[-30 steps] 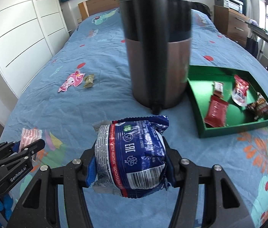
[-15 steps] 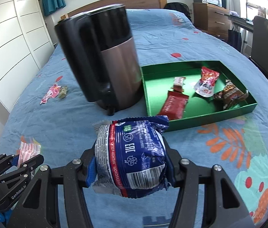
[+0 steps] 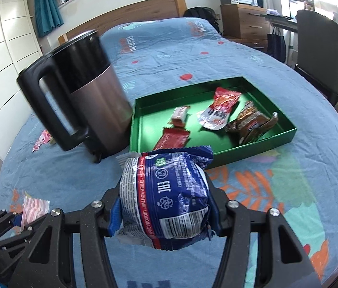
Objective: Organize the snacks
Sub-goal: 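Carry the striped cake and blue-white bag with both tools over the green tray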
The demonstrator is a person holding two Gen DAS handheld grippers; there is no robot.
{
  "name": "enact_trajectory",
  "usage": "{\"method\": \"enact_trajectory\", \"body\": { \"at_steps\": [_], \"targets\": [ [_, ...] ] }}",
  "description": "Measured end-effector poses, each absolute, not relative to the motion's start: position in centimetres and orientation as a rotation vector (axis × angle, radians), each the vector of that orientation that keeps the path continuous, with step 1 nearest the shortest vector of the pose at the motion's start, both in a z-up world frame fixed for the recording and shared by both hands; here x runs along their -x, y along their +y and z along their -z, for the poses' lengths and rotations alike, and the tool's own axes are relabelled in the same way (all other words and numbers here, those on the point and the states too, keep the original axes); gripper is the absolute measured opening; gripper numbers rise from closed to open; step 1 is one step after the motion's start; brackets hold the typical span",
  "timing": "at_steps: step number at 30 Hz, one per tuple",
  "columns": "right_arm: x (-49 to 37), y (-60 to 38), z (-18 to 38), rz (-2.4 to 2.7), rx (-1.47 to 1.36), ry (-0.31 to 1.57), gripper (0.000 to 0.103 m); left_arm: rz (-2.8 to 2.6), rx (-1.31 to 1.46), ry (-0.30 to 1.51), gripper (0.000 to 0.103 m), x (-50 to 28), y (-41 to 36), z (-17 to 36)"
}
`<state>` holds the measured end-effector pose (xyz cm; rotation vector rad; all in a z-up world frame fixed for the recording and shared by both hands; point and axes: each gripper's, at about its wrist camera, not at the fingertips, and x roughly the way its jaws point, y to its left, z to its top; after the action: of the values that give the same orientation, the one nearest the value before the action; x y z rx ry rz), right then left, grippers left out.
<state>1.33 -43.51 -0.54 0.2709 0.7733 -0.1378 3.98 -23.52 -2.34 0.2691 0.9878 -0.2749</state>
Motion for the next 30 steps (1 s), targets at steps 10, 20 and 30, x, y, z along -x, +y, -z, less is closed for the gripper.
{"method": "enact_trajectory", "body": {
  "at_steps": [10, 20, 30],
  "targets": [
    [-1.2, -48.6, 0.6, 0.207, -0.284, 0.717, 0.103, 0.420, -0.286, 0.927, 0.024, -4.2, -30.0, 1.2],
    [-3.5, -52.3, 0.2, 0.218, -0.352, 0.596, 0.103, 0.534, -0.297, 0.821, 0.024, -6.7, -35.7, -0.3],
    [-10.9, -55.7, 1.1, 0.166, -0.393, 0.556, 0.103, 0.578, -0.292, 0.782, 0.024, -11.1, -39.2, 0.0]
  ]
}}
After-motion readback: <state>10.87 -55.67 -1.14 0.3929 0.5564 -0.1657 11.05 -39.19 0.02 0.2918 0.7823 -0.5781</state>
